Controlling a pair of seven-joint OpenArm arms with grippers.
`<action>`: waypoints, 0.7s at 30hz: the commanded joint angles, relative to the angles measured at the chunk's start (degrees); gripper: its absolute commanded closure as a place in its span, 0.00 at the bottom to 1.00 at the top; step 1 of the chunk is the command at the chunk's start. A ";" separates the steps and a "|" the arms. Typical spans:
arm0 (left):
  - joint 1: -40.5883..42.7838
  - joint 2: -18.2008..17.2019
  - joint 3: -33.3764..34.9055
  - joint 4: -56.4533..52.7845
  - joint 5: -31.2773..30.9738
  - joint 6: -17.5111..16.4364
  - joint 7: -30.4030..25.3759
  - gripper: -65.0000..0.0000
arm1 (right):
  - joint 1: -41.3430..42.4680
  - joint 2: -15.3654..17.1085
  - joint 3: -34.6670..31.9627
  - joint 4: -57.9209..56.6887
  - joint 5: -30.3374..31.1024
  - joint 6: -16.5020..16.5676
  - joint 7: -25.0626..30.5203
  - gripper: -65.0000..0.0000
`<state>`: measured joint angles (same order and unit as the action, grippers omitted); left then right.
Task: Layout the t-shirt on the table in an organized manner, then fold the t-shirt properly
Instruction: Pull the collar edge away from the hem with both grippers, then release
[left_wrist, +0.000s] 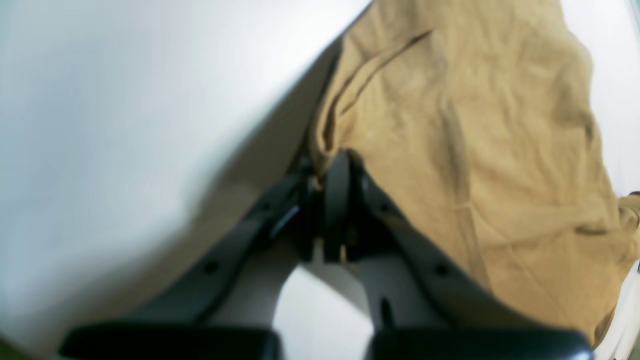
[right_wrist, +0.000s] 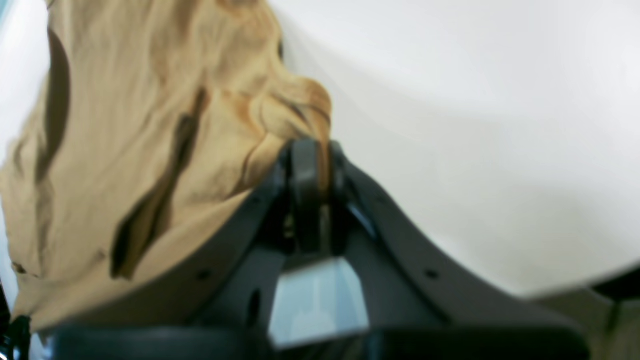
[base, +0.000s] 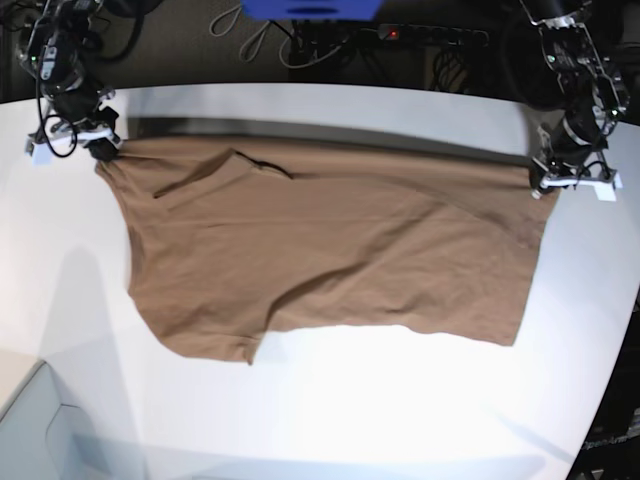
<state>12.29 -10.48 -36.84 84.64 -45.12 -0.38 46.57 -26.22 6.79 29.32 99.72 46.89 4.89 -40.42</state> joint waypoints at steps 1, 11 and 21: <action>0.67 -0.73 -0.48 1.12 -1.87 0.07 -0.98 1.00 | -0.64 0.91 0.53 0.98 0.09 1.05 1.61 1.00; 7.71 -0.99 -0.57 1.12 -10.74 0.07 -0.98 1.00 | -6.53 -0.41 0.70 0.89 0.09 4.92 1.79 1.00; 10.61 -1.08 -0.48 1.12 -12.24 0.07 -0.90 0.99 | -8.46 -2.70 0.88 0.89 -0.26 11.60 1.79 1.00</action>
<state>22.37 -10.81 -37.06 85.25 -57.10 -1.34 44.99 -34.20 3.62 29.82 99.70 45.82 15.46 -39.42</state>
